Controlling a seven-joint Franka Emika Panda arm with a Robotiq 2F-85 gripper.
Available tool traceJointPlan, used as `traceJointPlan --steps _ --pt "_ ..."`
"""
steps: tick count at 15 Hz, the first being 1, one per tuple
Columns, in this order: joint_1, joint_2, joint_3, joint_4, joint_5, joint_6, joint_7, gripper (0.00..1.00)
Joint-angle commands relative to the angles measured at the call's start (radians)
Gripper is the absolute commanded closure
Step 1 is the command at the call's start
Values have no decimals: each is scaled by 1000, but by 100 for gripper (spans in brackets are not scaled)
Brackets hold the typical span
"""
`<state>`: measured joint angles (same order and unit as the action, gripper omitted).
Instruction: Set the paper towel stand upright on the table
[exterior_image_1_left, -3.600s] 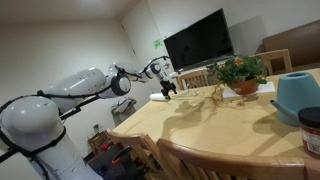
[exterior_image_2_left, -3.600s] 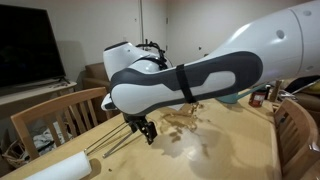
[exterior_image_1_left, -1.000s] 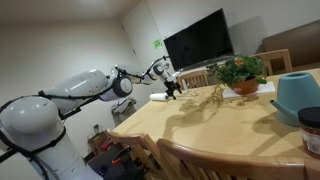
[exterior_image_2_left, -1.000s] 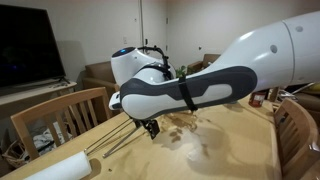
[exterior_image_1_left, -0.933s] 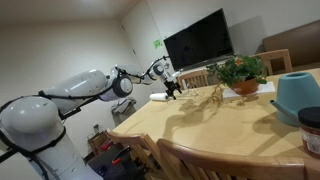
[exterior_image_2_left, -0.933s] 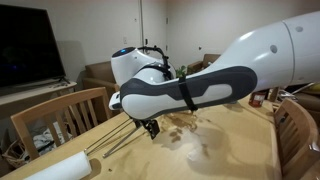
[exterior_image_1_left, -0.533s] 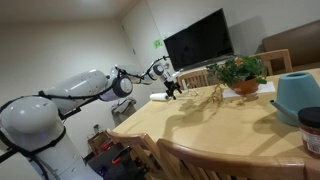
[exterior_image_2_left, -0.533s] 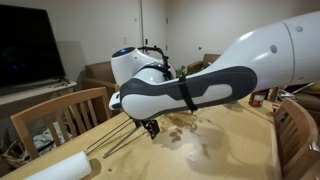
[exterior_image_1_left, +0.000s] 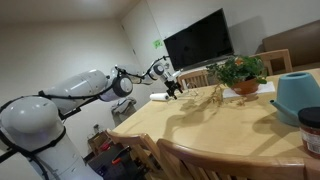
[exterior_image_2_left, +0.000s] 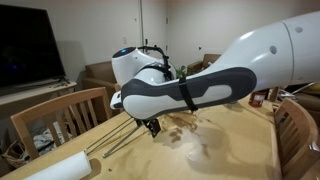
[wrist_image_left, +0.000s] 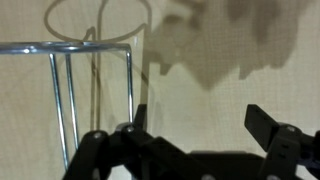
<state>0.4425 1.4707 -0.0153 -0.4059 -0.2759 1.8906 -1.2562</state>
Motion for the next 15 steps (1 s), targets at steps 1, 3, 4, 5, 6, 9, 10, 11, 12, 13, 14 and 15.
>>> traceJointPlan --steps 1,3,4,5,6,9,10,11,12,13,14,15 --pt "0 0 -23 -5 -8 18 -14 0" --pt "-4 0 -21 -8 -5 16 -21 0" --pt "-6 0 -19 -9 -3 13 -23 0" --pt "-8 0 -18 -11 -1 11 -21 0" --pt "-11 1 -17 -12 0 9 -23 0" --pt "-17 2 -16 -15 1 7 -25 0" --pt "-20 2 -14 -15 2 5 -27 0" --pt "-24 2 -13 -17 2 5 -33 0" --pt "-27 3 -12 -16 4 3 -36 0" --pt "-31 3 -9 -15 6 0 -48 0" --pt "-34 4 -6 -12 9 -7 -61 0" --pt "-25 4 -13 -11 6 -4 -25 0"
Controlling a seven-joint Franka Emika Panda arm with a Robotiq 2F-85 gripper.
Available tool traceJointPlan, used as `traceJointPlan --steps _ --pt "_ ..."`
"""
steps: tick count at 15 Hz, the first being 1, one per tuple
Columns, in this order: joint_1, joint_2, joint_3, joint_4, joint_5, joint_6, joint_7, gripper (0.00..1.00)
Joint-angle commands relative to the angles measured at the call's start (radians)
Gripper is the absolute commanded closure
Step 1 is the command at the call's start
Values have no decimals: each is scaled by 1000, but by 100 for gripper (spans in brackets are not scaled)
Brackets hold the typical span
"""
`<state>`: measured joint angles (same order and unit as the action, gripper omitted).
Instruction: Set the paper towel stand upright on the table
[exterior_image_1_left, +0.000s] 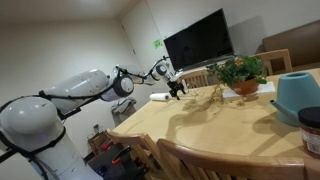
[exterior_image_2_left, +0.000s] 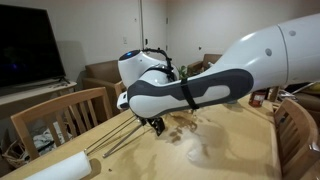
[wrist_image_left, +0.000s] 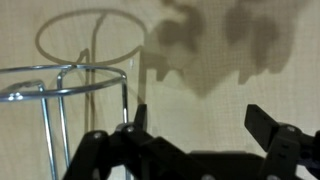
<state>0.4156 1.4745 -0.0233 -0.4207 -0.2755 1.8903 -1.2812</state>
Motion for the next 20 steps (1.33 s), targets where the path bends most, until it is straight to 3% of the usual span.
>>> traceJointPlan --steps 1,8,15,20 --pt "-1 0 -5 4 6 -3 -11 0" --pt "0 0 -9 1 1 7 -7 0" --pt "24 0 -67 -4 -62 148 24 0" --pt "-18 0 -16 -3 -12 119 -43 0"
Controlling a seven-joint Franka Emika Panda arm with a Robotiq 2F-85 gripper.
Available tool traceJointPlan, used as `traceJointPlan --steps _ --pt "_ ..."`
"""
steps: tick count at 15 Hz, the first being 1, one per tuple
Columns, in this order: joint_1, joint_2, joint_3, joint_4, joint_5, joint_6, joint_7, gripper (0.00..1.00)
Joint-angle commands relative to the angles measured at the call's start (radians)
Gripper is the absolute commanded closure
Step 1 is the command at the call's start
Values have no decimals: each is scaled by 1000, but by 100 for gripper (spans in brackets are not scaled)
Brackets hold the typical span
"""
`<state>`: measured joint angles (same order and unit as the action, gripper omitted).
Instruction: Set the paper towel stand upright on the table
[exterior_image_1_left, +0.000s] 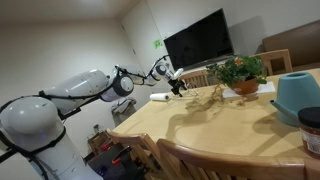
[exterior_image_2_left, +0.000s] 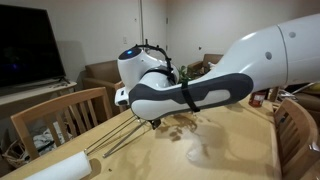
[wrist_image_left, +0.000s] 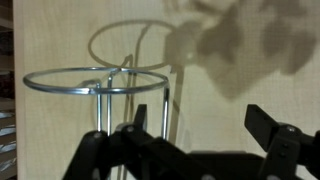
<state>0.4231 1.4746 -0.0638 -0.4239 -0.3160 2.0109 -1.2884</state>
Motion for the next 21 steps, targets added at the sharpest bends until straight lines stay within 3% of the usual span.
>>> traceJointPlan --steps 1,12,13,15,21 --pt "-35 0 34 -1 39 -5 -49 0" --pt "-82 2 55 -20 62 -13 -86 2" --pt "-81 2 52 -21 60 -10 -81 26" --pt "-82 3 53 -21 61 -12 -77 31" --pt "-87 3 55 -21 62 -10 -85 77"
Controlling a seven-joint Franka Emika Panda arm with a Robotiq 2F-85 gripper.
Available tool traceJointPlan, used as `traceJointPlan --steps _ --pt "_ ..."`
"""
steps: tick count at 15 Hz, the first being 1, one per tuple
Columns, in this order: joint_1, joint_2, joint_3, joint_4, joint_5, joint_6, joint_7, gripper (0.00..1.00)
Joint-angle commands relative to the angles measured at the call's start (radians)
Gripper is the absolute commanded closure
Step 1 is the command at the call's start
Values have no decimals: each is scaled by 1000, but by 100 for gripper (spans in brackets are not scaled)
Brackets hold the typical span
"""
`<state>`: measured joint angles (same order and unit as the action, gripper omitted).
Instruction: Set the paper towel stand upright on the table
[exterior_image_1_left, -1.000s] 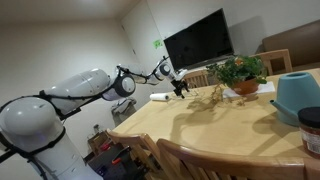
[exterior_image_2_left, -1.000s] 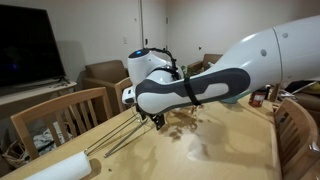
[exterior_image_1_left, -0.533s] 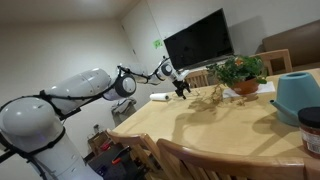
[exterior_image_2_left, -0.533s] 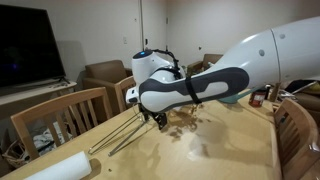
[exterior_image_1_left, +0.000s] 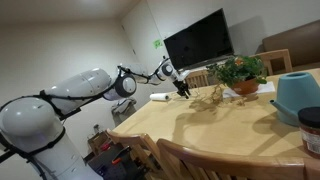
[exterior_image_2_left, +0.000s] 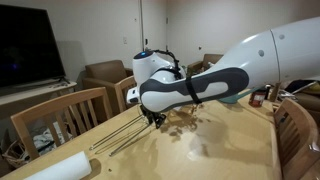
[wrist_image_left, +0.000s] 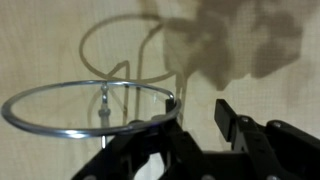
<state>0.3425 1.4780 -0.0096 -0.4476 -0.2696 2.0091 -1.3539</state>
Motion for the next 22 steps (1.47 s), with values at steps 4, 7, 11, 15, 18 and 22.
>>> traceJointPlan --steps 4,7,11,15,18,22 --pt "-10 0 2 -3 17 -9 -18 100" --pt "-4 0 4 5 17 -16 -19 99" --pt "8 -1 18 29 24 -5 -46 98" --pt "17 -1 48 65 43 -2 -96 98" --pt "14 -2 58 103 65 6 -115 98" --pt "-9 -33 72 77 109 86 -121 98"
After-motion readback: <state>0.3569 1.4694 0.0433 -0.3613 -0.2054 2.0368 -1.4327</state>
